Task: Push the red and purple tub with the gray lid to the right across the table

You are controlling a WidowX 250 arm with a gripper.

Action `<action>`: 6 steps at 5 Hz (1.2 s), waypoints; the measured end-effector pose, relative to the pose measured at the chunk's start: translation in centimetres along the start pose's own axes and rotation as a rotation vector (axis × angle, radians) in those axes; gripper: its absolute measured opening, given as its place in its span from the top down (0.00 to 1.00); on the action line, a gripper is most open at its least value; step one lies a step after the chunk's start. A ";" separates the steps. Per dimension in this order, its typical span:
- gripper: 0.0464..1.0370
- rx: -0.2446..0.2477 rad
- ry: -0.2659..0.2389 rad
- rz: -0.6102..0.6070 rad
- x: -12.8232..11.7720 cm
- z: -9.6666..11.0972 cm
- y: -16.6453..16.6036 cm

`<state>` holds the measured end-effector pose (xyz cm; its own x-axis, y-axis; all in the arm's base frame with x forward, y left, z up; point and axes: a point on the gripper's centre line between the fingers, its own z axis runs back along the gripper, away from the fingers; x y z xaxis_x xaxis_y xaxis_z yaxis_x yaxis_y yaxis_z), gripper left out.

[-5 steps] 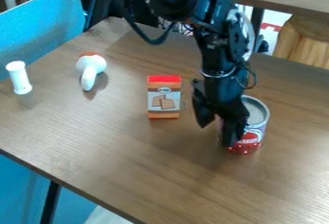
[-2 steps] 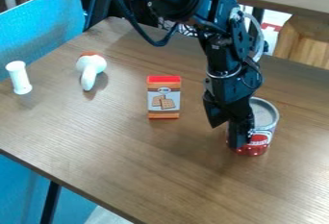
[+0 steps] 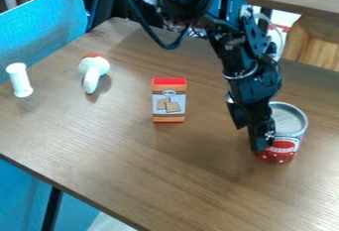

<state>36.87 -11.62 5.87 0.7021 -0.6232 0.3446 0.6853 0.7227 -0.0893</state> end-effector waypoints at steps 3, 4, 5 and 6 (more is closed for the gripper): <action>0.04 -0.155 0.041 -0.238 0.5 -0.3 0.5; 0.04 -0.141 0.047 -0.228 0.3 -0.5 0.6; 0.04 -0.163 0.059 -0.208 -0.6 -0.9 0.2; 0.04 -0.048 0.072 -0.118 -1.6 1.5 0.4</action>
<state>35.68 -9.89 6.71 0.6268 -0.7243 0.2872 0.7714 0.6289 -0.0975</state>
